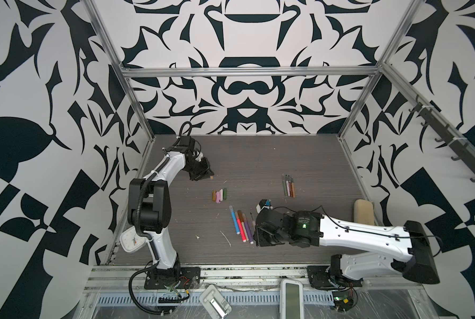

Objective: Open the pen caps
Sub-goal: 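Lower the tan cap beside the other caps and open the left gripper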

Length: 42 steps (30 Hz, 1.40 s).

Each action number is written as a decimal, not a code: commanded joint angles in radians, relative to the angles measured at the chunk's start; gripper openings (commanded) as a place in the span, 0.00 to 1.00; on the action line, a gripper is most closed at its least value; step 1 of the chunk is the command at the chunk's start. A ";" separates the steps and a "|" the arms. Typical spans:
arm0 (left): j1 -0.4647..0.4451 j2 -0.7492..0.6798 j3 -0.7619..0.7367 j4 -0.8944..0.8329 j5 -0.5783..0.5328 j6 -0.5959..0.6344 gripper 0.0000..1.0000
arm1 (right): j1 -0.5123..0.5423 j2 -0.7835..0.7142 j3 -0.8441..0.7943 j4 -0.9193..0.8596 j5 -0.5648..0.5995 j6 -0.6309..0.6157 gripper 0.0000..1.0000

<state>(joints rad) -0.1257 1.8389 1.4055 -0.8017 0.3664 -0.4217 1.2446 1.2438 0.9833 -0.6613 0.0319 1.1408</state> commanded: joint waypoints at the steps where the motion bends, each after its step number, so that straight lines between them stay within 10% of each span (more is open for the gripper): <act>1: 0.006 -0.043 -0.055 -0.124 -0.199 0.130 0.00 | -0.012 -0.060 -0.047 -0.015 0.042 0.040 0.00; 29: -0.025 0.069 -0.148 -0.017 -0.010 0.126 0.09 | -0.084 -0.069 -0.044 -0.024 -0.016 -0.002 0.00; 42: -0.029 0.062 -0.152 -0.017 0.000 0.126 0.28 | -0.087 -0.058 -0.040 -0.017 -0.021 -0.001 0.00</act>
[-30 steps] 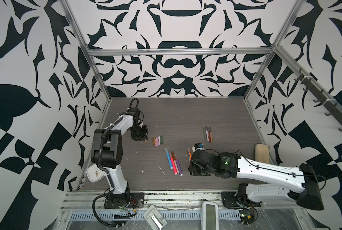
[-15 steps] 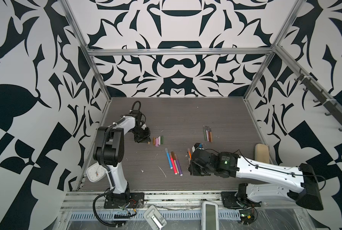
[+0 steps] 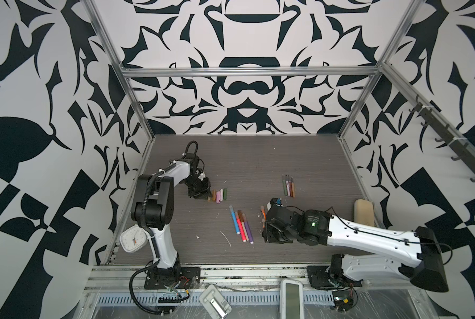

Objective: Open the pen caps
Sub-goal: 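Lower the tan cap beside the other caps and open the left gripper, then carry the uncapped tan pen over the row of uncapped pens with the right gripper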

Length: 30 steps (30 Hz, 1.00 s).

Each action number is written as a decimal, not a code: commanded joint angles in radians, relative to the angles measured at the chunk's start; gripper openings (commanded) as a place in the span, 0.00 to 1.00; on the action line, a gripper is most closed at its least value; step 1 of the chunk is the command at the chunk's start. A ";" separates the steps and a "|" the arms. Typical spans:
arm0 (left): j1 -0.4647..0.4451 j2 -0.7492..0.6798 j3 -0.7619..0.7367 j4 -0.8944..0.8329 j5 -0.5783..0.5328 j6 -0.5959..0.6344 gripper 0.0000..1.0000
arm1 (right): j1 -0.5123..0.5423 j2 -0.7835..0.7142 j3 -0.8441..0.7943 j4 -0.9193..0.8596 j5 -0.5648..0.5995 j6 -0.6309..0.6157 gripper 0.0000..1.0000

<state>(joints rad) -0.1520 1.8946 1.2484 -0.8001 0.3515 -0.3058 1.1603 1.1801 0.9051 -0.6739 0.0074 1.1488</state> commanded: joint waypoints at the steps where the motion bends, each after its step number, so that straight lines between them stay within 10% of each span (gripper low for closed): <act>1: -0.003 0.006 0.005 -0.018 0.015 0.010 0.28 | -0.002 0.007 0.038 -0.003 0.002 -0.009 0.00; 17: -0.004 -0.101 -0.003 -0.006 0.046 -0.040 0.28 | -0.070 -0.026 0.055 -0.051 0.004 -0.065 0.00; 30: -0.089 -0.296 -0.027 0.237 0.022 -0.370 0.29 | -0.902 0.065 0.144 -0.173 -0.454 -0.613 0.00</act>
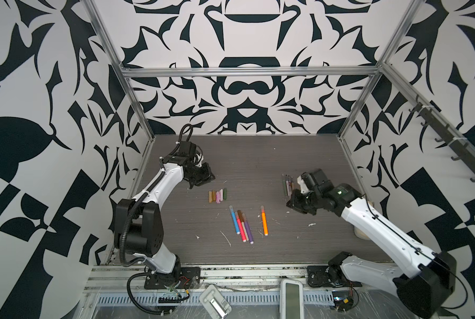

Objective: Open the pen caps
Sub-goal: 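Carry the uncapped tan pen over the row of uncapped pens with the right gripper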

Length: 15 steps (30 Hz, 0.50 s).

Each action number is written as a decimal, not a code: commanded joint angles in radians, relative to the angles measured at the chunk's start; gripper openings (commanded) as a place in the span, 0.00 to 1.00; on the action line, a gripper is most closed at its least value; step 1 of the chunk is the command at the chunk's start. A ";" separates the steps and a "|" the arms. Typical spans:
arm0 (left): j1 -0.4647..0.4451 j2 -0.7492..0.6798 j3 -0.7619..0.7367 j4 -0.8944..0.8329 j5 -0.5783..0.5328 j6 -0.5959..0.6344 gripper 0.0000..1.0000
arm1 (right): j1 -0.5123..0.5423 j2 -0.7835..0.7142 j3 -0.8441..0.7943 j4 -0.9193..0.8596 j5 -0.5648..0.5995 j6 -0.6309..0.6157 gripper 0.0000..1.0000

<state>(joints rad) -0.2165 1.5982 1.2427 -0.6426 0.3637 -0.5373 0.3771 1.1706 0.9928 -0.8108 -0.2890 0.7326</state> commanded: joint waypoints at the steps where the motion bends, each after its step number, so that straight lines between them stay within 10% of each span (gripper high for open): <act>1: -0.033 -0.003 -0.023 0.097 0.019 -0.169 0.29 | -0.158 0.109 0.072 -0.026 -0.175 -0.220 0.00; 15: -0.038 -0.051 -0.038 0.076 -0.014 -0.331 0.27 | -0.334 0.540 0.254 0.088 -0.136 -0.375 0.00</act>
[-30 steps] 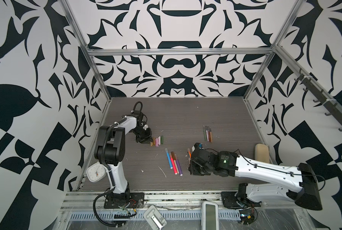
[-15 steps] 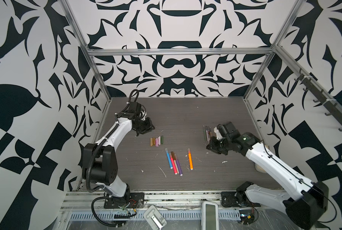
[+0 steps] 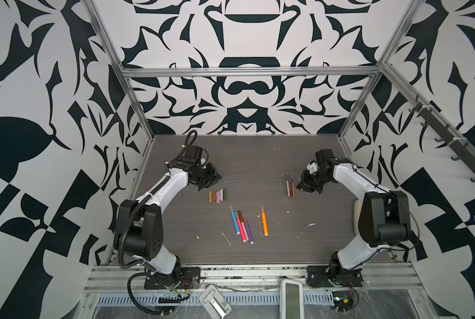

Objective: Open the pen caps
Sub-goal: 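Carry the uncapped tan pen over the row of uncapped pens with the right gripper, then lower the tan pen beside the uncapped pens and open the right gripper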

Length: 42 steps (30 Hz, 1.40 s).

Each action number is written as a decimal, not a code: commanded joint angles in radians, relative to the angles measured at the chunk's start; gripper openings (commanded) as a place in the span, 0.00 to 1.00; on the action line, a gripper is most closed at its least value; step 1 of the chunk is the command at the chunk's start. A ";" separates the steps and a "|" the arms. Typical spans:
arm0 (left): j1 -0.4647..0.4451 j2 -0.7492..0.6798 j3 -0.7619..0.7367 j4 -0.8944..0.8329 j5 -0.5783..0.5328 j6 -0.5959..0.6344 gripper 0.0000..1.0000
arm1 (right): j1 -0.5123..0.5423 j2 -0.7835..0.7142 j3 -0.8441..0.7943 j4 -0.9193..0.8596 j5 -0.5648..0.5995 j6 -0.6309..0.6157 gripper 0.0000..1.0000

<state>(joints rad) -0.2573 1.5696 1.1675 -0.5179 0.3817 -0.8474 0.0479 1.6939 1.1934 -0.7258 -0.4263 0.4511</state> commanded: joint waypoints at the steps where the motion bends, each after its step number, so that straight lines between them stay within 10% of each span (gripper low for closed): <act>1: 0.003 -0.016 0.046 -0.055 -0.032 -0.019 0.27 | -0.006 0.024 0.055 0.005 0.002 -0.110 0.00; 18: 0.008 0.084 0.093 -0.115 0.014 0.068 0.27 | -0.040 0.115 -0.018 0.078 -0.041 -0.160 0.00; 42: 0.009 0.181 0.181 -0.122 0.045 0.057 0.27 | -0.057 0.149 -0.027 0.055 -0.054 -0.171 0.32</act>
<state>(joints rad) -0.2527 1.7294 1.3350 -0.6430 0.4107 -0.7742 -0.0013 1.8412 1.1442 -0.6537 -0.4664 0.2852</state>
